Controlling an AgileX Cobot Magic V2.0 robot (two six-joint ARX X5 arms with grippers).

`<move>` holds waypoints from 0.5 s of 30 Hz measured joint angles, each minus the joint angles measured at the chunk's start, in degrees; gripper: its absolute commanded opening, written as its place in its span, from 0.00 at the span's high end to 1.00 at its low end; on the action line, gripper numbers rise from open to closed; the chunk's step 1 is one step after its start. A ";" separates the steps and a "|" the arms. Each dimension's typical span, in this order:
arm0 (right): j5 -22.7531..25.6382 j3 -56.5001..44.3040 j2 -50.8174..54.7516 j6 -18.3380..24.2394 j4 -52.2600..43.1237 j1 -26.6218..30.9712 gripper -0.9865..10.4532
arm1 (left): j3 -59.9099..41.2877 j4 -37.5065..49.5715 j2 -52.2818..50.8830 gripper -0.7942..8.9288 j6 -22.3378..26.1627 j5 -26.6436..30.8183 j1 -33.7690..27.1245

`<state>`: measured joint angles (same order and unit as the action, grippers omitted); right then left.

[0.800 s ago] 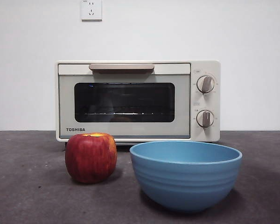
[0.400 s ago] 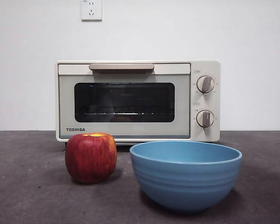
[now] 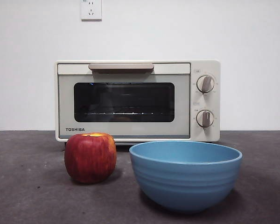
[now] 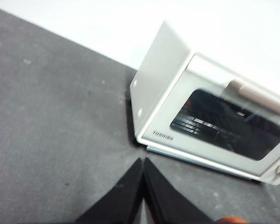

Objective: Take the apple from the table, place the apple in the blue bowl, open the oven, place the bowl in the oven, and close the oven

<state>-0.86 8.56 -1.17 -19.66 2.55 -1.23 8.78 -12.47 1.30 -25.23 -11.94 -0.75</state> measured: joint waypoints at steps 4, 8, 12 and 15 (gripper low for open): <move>-3.63 5.49 -4.09 -0.42 3.19 0.00 0.91 | 4.31 -4.17 3.56 0.91 -0.02 -1.73 0.00; -9.18 12.31 -11.76 -0.31 7.54 0.00 0.91 | 10.27 -7.02 9.70 0.91 0.83 -6.78 0.00; -16.74 19.04 -20.22 1.46 12.81 -0.31 0.91 | 17.29 -11.28 16.57 0.91 3.63 -10.78 0.00; -23.43 24.33 -26.64 4.33 17.33 -1.70 0.91 | 22.36 -16.15 22.21 0.91 6.84 -13.68 0.02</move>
<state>-24.29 32.88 -27.81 -15.33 19.88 -2.94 31.14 -28.62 23.51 -18.39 -25.63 -0.73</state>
